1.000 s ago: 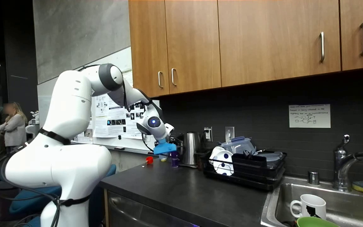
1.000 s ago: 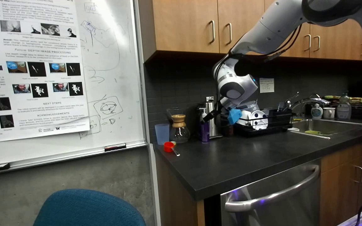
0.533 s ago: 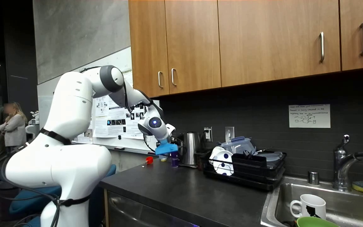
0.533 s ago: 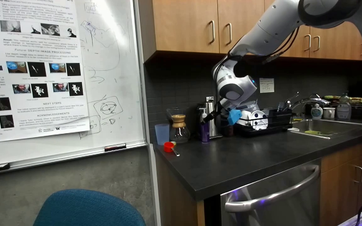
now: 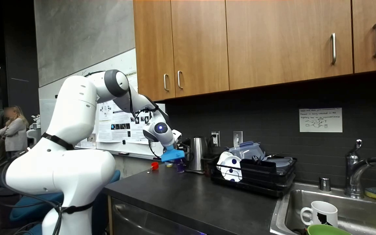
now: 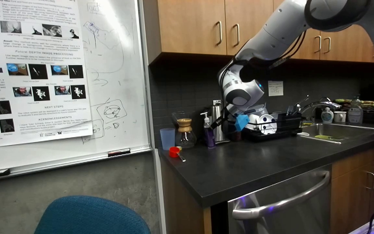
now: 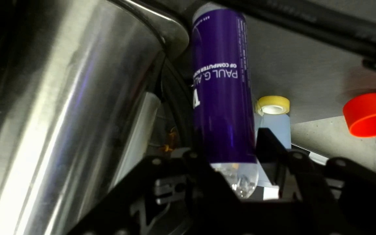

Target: Move the purple bottle to the right and then lay it in the counter

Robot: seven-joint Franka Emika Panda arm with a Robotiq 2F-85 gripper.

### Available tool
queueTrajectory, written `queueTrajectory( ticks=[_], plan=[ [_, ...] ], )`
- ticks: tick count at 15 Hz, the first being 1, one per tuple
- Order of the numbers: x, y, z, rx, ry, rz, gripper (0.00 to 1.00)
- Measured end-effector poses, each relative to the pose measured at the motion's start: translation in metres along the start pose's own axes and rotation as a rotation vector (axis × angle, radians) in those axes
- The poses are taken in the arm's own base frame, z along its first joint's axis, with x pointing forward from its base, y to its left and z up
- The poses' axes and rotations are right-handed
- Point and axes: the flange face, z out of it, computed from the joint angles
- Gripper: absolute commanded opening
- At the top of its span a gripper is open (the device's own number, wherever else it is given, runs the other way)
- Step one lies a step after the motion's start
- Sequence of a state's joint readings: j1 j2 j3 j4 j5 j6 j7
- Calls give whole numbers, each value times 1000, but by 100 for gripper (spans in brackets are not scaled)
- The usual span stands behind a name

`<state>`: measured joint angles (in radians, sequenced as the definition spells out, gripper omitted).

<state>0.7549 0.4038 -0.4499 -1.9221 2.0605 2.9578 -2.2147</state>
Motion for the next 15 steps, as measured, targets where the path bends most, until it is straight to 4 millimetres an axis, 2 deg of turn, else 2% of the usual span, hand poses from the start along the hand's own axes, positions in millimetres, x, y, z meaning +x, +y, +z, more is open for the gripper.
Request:
queueTrajectory(
  ticks=[1, 2, 4, 6, 12, 15],
  plan=[
    [0, 0, 0, -1, -1, 0, 10],
    [0, 0, 0, -1, -2, 0, 45],
    [0, 2, -1, -5, -6, 2, 48],
    [-1, 4, -1, -9, -8, 11, 57],
    [-1, 16, -5, -34, -10, 23, 98],
    [2, 22, -6, -45, -4, 29, 100]
  ],
)
